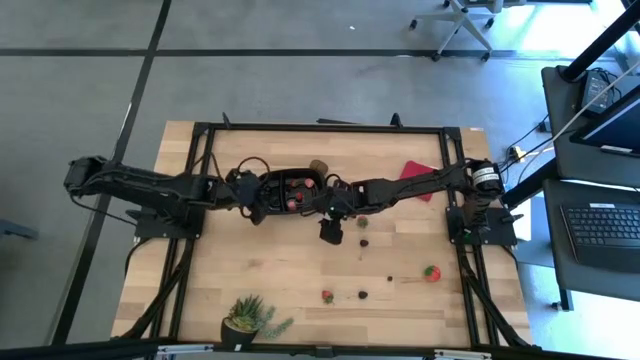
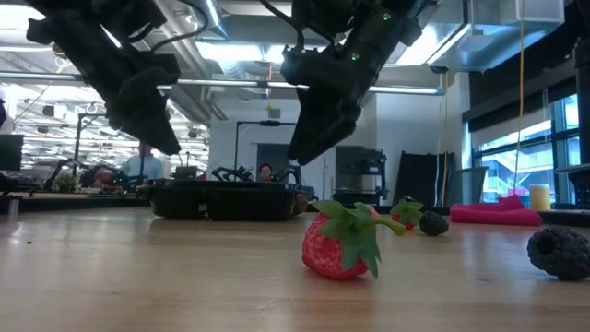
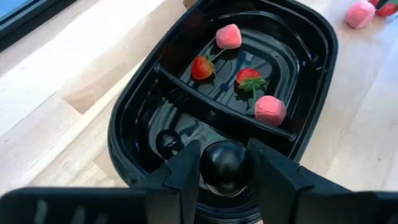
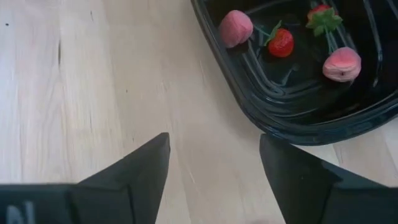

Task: Pick and placing Produce into tupperware
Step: Put the black cherry into the black bin, then put the pink peach into the black bin

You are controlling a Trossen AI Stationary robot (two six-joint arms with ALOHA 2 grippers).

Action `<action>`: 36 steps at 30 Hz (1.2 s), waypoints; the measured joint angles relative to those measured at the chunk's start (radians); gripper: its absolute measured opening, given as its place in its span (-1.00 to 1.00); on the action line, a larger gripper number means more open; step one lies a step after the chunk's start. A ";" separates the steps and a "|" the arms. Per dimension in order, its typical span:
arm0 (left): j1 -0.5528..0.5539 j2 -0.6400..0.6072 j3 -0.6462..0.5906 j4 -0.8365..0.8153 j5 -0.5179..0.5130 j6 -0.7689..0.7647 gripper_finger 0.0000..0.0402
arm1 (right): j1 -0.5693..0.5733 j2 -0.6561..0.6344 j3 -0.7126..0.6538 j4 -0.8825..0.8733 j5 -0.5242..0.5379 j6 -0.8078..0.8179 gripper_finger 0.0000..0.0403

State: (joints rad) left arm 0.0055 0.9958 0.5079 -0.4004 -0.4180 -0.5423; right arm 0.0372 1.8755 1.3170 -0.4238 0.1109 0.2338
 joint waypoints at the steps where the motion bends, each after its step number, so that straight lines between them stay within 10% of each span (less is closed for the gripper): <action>1: 0.003 0.000 0.000 0.000 -0.001 0.000 -0.35 | 0.000 0.000 0.000 -0.001 0.000 0.001 0.25; 36: 0.000 0.000 0.000 -0.006 -0.019 -0.005 -0.11 | 0.023 -0.036 0.000 -0.434 0.221 -0.029 0.25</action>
State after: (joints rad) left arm 0.0055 0.9962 0.5079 -0.4068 -0.4370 -0.5473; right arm 0.0601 1.8393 1.3174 -0.8574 0.3319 0.2050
